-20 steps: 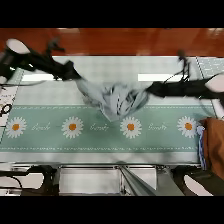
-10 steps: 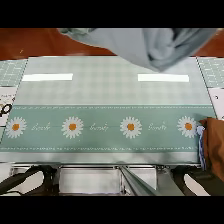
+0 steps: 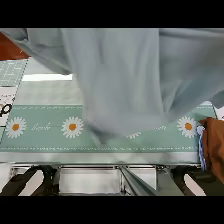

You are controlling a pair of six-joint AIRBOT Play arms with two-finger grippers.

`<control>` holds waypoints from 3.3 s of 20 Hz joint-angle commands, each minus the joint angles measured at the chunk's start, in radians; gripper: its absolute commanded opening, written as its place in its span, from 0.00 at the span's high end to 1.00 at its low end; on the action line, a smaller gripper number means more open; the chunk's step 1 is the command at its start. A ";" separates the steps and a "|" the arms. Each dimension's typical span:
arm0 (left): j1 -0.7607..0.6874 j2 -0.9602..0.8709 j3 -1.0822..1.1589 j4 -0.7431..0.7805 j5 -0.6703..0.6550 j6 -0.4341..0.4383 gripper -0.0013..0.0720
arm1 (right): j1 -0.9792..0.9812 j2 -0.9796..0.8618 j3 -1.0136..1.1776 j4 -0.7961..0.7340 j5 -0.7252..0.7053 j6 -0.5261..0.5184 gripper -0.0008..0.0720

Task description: Fold the shirts.

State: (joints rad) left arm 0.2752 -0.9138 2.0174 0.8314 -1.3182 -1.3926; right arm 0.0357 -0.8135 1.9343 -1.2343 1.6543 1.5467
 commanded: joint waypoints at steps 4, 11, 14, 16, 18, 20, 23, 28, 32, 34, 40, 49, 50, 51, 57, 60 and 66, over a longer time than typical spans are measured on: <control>-0.008 0.198 -0.325 0.020 -0.071 0.021 0.95 | -0.001 0.011 -0.002 0.030 0.148 0.005 0.96; -0.008 0.319 -0.824 0.063 -0.053 0.024 0.95 | 0.000 0.008 -0.335 0.056 0.013 -0.048 0.96; -0.008 0.286 -1.029 0.062 0.036 0.063 0.95 | -0.001 -0.056 -0.512 0.053 -0.156 -0.069 0.96; -0.030 0.235 -1.156 0.062 0.146 0.078 0.95 | -0.001 -0.161 -0.561 0.054 -0.232 -0.079 0.96; -0.087 0.146 -1.245 0.062 0.284 0.108 0.95 | -0.001 -0.299 -0.562 0.066 -0.308 -0.084 0.96; -0.165 0.018 -1.265 0.062 0.414 0.126 0.95 | -0.001 -0.435 -0.562 0.095 -0.410 -0.085 0.96; -0.250 -0.206 -1.228 0.062 0.593 0.136 0.95 | -0.002 -0.603 -0.554 0.208 -0.561 -0.085 0.96; -0.258 -0.434 -1.128 0.060 0.521 0.121 0.95 | -0.032 -0.735 -0.526 0.260 -0.652 -0.040 0.42; -0.220 -0.427 -1.120 0.060 0.439 0.122 0.95 | -0.192 -0.679 -0.498 0.209 -0.338 -0.054 0.42; -0.213 -0.426 -1.121 0.060 0.406 0.126 0.95 | -0.233 -0.568 -0.626 0.105 -0.239 -0.043 0.43; -0.216 -0.426 -1.121 0.060 0.397 0.125 0.95 | -0.096 -0.165 -1.351 0.285 -0.356 -0.032 0.43; -0.216 -0.427 -1.121 0.060 0.390 0.124 0.95 | 0.208 -0.207 -1.537 0.435 -0.687 0.084 0.43; -0.216 -0.427 -1.121 0.059 0.390 0.124 0.95 | 0.225 -0.241 -1.536 0.490 -0.737 0.060 0.43; -0.216 -0.427 -1.121 0.059 0.389 0.124 0.95 | 0.242 -0.278 -1.536 0.547 -0.787 0.041 0.43; -0.216 -0.427 -1.121 0.059 0.393 0.124 0.95 | 0.269 -0.420 -1.448 0.680 -0.930 -0.010 0.43; -0.216 -0.427 -1.121 0.060 0.393 0.125 0.95 | 0.269 -0.441 -1.381 0.745 -0.961 -0.071 0.64; -0.204 -0.422 -1.101 0.059 0.385 0.124 0.95 | 0.251 -0.455 -1.212 0.676 -0.824 -0.206 0.96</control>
State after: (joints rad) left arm 0.0624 -1.3396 0.9016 0.8906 -0.9302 -1.2682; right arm 0.2974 -1.2644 0.6353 -0.5255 0.7536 1.3945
